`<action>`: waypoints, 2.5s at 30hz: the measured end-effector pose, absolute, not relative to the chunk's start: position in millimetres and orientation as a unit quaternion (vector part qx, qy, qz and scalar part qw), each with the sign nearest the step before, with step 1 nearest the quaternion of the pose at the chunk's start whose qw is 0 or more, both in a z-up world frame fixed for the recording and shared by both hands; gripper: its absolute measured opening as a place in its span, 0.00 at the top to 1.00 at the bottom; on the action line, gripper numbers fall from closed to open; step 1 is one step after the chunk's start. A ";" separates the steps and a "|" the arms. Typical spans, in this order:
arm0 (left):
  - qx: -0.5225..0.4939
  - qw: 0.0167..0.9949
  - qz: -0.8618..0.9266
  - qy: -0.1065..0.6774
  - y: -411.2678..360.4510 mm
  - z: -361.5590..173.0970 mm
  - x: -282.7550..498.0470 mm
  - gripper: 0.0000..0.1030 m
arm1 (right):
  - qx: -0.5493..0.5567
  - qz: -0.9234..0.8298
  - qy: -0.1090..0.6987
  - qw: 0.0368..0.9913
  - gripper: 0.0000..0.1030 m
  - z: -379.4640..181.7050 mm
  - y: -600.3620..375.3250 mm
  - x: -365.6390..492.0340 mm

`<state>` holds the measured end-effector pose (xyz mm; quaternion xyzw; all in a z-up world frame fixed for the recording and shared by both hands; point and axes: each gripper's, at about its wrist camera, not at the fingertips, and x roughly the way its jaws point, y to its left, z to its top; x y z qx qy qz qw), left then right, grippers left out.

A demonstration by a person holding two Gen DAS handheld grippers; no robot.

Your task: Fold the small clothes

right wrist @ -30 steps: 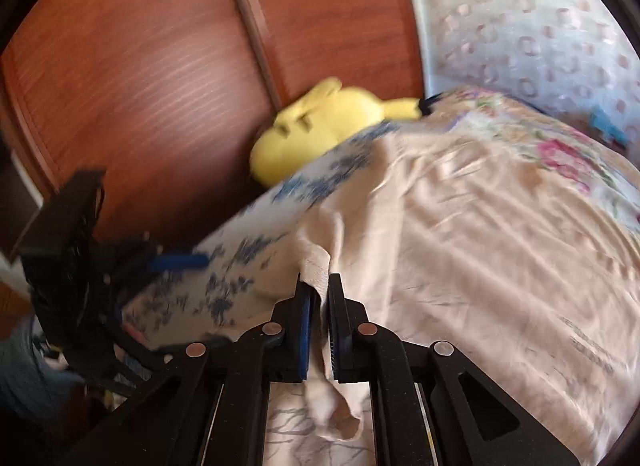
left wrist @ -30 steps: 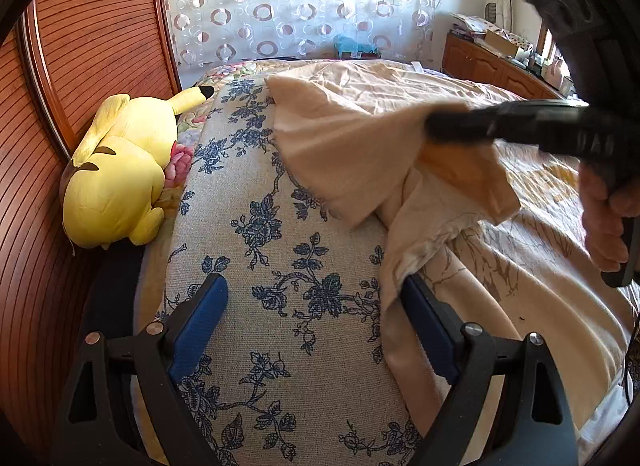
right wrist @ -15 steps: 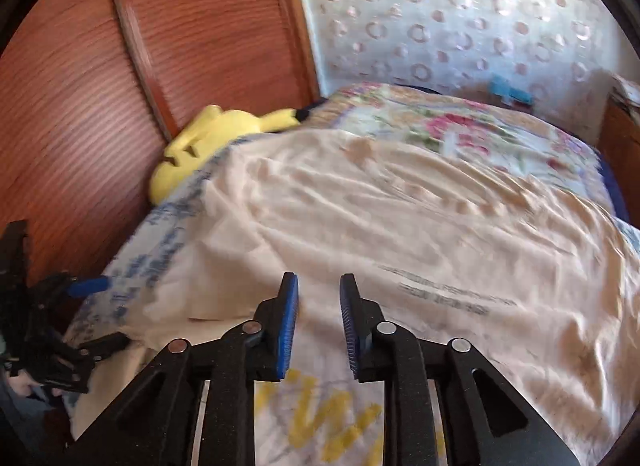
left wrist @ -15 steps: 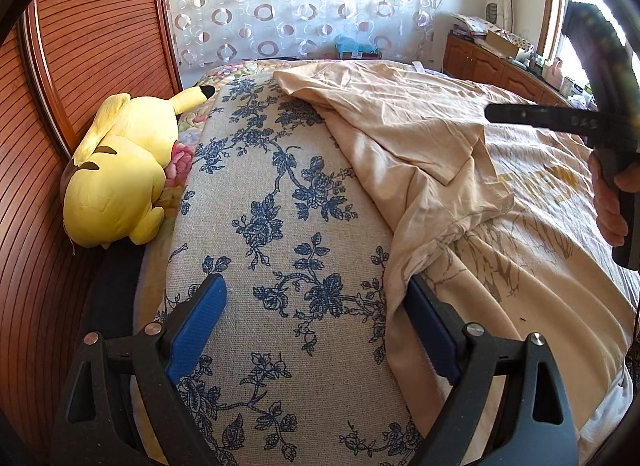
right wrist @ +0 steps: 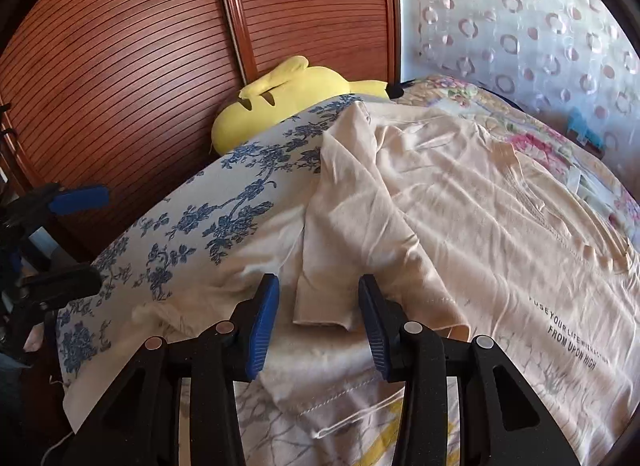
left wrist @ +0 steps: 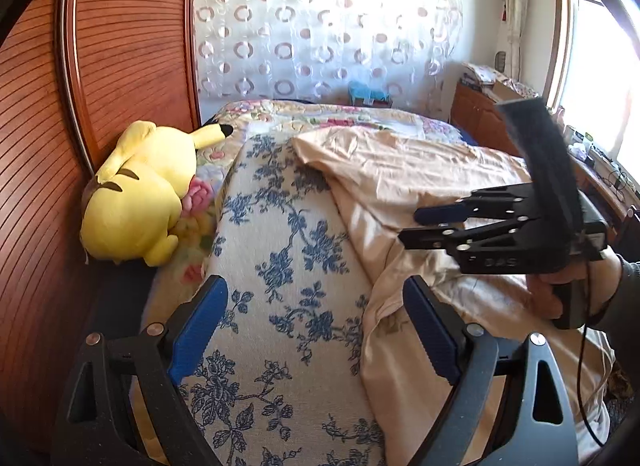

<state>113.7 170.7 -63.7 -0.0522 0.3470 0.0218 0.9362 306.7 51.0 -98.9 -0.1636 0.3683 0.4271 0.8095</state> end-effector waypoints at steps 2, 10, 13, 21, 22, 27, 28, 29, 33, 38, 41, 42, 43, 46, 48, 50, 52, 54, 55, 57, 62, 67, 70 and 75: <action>-0.053 0.937 0.020 0.346 168.9 -62.9 113.2 0.12 | -0.188 0.415 0.361 0.814 0.82 -96.5 54.6 301.8; -0.059 0.935 0.016 0.348 158.9 -66.4 111.1 0.12 | -0.089 0.444 0.351 0.819 0.97 -54.8 20.6 320.2; -0.055 0.935 0.012 0.350 153.8 -67.8 113.6 0.12 | -0.066 0.421 0.340 0.838 0.98 -42.5 5.1 332.1; -0.049 0.931 0.004 0.363 142.7 -79.2 122.6 0.12 | -0.024 0.288 0.366 0.884 0.98 -46.3 -28.0 377.2; -0.048 0.930 0.003 0.364 141.6 -80.8 122.7 0.12 | -0.033 0.277 0.369 0.887 0.98 -48.8 -28.8 377.0; -0.041 0.926 -0.001 0.376 137.3 -88.7 126.7 0.12 | -0.064 0.258 0.389 0.882 0.82 -64.3 -25.5 371.5; -0.039 0.924 -0.003 0.380 136.0 -90.4 127.5 0.12 | -0.065 0.258 0.383 0.884 0.76 -63.5 -27.6 367.6; -0.037 0.923 -0.005 0.383 134.8 -92.0 128.3 0.12 | -0.065 0.261 0.379 0.885 0.72 -62.4 -31.3 363.9; -0.032 0.921 -0.007 0.389 130.2 -95.9 130.4 0.12 | -0.064 0.272 0.367 0.887 0.53 -52.6 -55.6 341.2; -0.033 0.924 -0.013 0.381 122.5 -88.8 131.8 0.12 | -0.055 0.279 0.349 0.893 0.52 -38.8 -120.5 291.8; -0.029 0.928 -0.018 0.372 111.9 -80.9 135.6 0.12 | -0.051 0.264 0.337 0.902 0.52 -35.3 -154.7 264.0; -0.028 0.929 -0.022 0.368 106.8 -77.9 137.1 0.12 | -0.049 0.258 0.334 0.905 0.52 -35.6 -168.3 253.6; -0.028 0.931 -0.025 0.364 102.3 -75.6 139.0 0.12 | -0.045 0.251 0.331 0.908 0.52 -35.8 -182.2 243.6; -0.028 0.934 -0.036 0.355 85.4 -69.3 147.0 0.12 | -0.037 0.226 0.324 0.918 0.52 -33.4 -219.9 213.3; -0.027 0.935 -0.044 0.351 72.6 -66.9 153.9 0.12 | -0.031 0.204 0.318 0.925 0.52 -34.8 -246.1 198.9; -0.022 0.934 -0.052 0.352 57.8 -65.7 162.2 0.12 | -0.026 0.179 0.318 0.931 0.52 -36.5 -271.0 186.3; -0.019 0.934 -0.063 0.352 42.4 -65.4 170.6 0.12 | -0.016 0.159 0.318 0.934 0.52 -37.5 -290.2 174.2; -0.015 0.933 -0.071 0.352 28.7 -65.0 177.9 0.12 | -0.003 0.142 0.319 0.937 0.52 -39.0 -309.9 164.4; -0.013 0.933 -0.075 0.353 21.6 -65.5 183.0 0.12 | 0.003 0.135 0.316 0.939 0.52 -39.3 -318.5 159.4; -0.007 0.931 -0.081 0.355 8.5 -66.8 190.6 0.12 | 0.012 0.118 0.308 0.944 0.50 -39.7 -329.3 149.8; 0.008 0.927 -0.098 0.361 -21.6 -70.3 206.5 0.12 | 0.044 0.098 0.332 0.937 0.48 -52.9 -334.7 150.6; 0.028 0.914 -0.115 0.388 -45.5 -79.5 219.5 0.12 | 0.053 0.107 0.362 0.925 0.48 -58.2 -333.7 153.6; 0.039 0.906 -0.120 0.405 -55.5 -87.6 224.8 0.12 | 0.041 0.114 0.365 0.923 0.48 -57.6 -326.8 155.1; 0.057 0.895 -0.125 0.424 -69.0 -100.4 227.7 0.12 | -0.001 0.100 0.367 0.925 0.48 -45.2 -332.7 178.1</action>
